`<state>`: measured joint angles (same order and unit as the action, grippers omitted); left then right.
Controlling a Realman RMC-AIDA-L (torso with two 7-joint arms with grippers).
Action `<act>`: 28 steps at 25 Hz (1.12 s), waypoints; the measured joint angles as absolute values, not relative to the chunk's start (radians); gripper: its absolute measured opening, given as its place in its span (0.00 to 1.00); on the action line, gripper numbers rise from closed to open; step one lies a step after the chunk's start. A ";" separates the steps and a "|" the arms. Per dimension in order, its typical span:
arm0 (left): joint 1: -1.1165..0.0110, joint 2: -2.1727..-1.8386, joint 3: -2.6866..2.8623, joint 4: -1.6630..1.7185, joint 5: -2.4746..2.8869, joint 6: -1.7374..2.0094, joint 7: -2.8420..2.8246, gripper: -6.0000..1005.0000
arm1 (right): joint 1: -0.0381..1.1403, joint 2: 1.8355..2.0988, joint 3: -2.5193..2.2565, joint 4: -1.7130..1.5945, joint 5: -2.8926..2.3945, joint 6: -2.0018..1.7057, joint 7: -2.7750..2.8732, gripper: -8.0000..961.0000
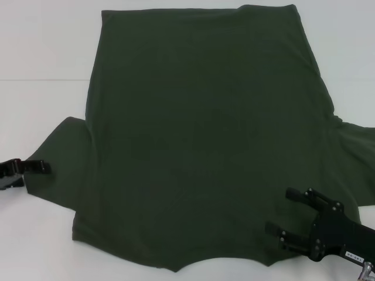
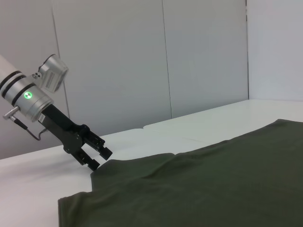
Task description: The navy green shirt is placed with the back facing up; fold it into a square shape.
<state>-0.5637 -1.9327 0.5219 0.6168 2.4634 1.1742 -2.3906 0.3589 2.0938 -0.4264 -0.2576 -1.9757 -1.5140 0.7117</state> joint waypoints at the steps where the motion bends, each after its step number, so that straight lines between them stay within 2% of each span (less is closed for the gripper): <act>1: -0.564 -1.934 0.523 0.617 2.463 1.174 -2.391 0.87 | 0.359 2.094 -0.426 -0.258 -1.976 -1.514 0.712 0.95; 21: -0.588 -1.953 0.527 0.592 2.460 1.176 -2.386 0.87 | 0.357 2.094 -0.426 -0.258 -1.976 -1.514 0.712 0.95; 28: -0.593 -1.953 0.571 0.598 2.461 1.178 -2.384 0.80 | 0.358 2.094 -0.426 -0.258 -1.976 -1.515 0.712 0.95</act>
